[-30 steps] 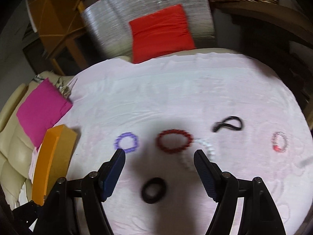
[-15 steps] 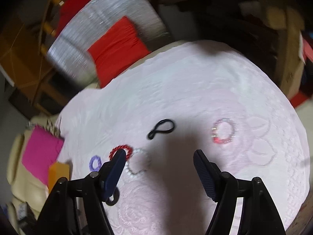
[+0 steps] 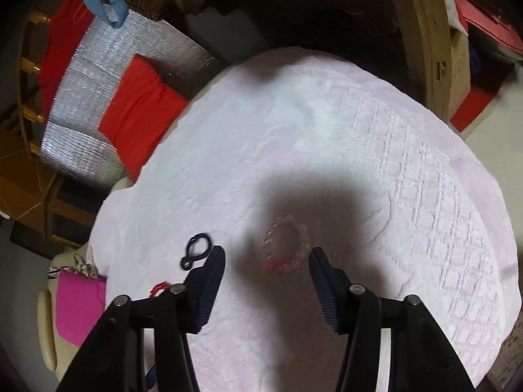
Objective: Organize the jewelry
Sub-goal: 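Grasp the black rubber ring with the left gripper while the right grasps the pink crystal bracelet, then carry the ring and pink bracelet over the orange box and open both grippers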
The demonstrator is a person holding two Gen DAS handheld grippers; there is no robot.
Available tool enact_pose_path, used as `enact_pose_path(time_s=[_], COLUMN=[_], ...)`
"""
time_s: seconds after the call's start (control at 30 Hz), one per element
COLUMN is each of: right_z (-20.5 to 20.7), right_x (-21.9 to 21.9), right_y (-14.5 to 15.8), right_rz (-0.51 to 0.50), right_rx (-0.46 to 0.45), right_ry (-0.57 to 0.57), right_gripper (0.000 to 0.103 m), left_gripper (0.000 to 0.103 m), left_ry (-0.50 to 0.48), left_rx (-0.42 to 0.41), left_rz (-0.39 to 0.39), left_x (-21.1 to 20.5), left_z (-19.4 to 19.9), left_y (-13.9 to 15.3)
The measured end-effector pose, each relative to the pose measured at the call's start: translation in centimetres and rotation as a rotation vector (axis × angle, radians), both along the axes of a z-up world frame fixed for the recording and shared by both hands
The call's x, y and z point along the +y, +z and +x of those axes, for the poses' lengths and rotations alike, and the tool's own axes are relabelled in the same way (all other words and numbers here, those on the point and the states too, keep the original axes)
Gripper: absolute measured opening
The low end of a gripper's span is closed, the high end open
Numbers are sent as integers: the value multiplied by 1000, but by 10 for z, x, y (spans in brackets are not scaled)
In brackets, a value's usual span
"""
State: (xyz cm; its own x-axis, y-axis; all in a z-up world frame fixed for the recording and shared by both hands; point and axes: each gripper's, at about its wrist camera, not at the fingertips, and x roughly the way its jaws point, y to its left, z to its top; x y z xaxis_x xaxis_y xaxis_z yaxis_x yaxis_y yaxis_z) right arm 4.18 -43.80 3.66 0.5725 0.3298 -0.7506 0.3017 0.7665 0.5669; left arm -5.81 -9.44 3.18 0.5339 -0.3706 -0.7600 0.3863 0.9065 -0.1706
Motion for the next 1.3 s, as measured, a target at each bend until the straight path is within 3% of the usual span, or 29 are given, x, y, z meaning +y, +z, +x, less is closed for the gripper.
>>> enact_pose_path(time_s=[0.1,0.17,0.33,0.47,0.6,0.63,0.67,0.8,1.03,1.3], right_z=[10,15,22,27,28,27,27,24,15,-1], right_x=[5,12,34,57,69,70,69,60,53,54], right_y=[-7,-12,-13,-16,-17,-16,-16,-14,2,25], right_rz=[-50,-92,-291,-520,-624,-632,-634,-561,-302,-42], right_rx=[23,32,25,27,4,1,-3,-12,-66,-166], right_ry=[-7,-5,14,14,32,32,33,27,69,117], right_gripper=[53,53,53,32,16,15,8,8,8,8], left_gripper=[62,53,48,49,48,43,35,15,12,12], left_ry=[1,7,15,22,13,15,17,17,10,59], left_rx=[3,14,18,14,-2,-7,-12,-17,-39,-105], left_rz=[-12,-19,-48,-63,-59,-58,-52,-43,-33,-57], left_x=[2,4,10,8,6,6,7,8,9,26], left_z=[4,8,14,19,20,20,21,24,16,-2], left_y=[-3,-6,-8,-10,-11,-11,-11,-13,-4,25])
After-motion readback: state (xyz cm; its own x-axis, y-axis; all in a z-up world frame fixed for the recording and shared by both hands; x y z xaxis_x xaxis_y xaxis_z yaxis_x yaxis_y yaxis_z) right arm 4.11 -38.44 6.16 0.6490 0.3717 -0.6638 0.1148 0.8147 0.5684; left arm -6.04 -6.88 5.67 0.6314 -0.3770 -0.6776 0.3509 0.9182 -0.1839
